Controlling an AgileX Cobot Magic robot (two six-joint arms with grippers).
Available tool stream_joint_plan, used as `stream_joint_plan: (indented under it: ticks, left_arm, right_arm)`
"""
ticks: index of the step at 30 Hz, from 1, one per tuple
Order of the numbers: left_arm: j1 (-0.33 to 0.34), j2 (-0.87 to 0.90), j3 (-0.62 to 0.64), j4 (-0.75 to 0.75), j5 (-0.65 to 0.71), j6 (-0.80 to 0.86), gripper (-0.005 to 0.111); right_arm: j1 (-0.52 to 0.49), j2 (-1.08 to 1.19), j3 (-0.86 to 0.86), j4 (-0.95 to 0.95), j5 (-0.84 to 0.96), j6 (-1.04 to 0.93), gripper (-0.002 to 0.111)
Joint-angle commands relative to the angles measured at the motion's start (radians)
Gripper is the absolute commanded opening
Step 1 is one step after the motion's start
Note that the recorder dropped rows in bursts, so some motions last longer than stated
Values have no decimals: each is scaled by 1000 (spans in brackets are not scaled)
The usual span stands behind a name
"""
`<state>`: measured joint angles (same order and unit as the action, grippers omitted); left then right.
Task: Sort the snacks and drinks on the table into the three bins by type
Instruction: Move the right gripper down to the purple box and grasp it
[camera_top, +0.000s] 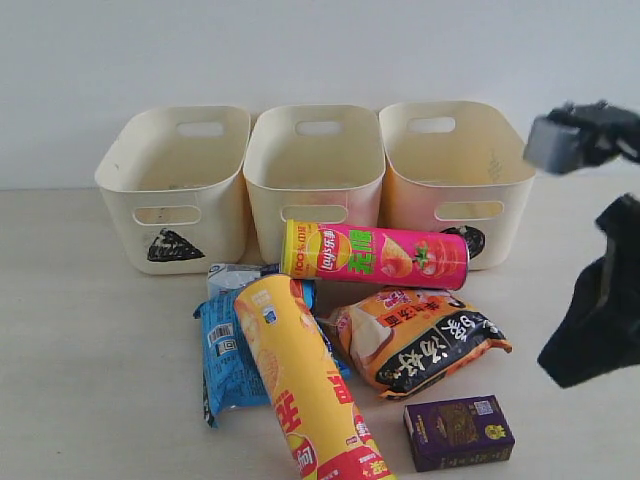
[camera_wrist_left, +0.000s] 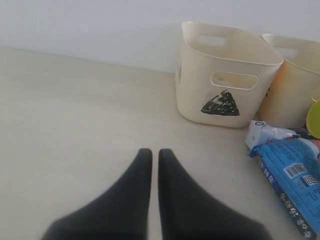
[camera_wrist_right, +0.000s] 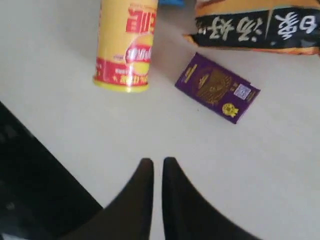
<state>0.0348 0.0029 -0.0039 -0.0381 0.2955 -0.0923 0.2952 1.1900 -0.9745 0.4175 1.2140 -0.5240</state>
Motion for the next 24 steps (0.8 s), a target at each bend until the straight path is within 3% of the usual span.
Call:
stream_joint_plan:
  ticks: [1, 4, 5, 6, 13, 24]
  left_arm:
    - [1, -3, 4, 2, 1, 4, 4]
    - [1, -3, 4, 2, 1, 4, 4]
    - [1, -3, 4, 2, 1, 4, 4]
    - [1, -3, 4, 2, 1, 4, 4]
    - [1, -3, 4, 2, 1, 4, 4]
    - [1, -3, 4, 2, 1, 4, 4]
  right_arm:
    - [141, 93, -6, -232, 7, 53, 33]
    - [185, 150, -6, -311, 7, 78, 63]
    - [211, 187, -6, -347, 1, 71, 79]
    - [220, 201, -6, -356, -17, 50, 81]
    - [286, 300, -6, -340, -341, -316, 80]
    - [283, 485, -6, -349, -416, -316, 79]
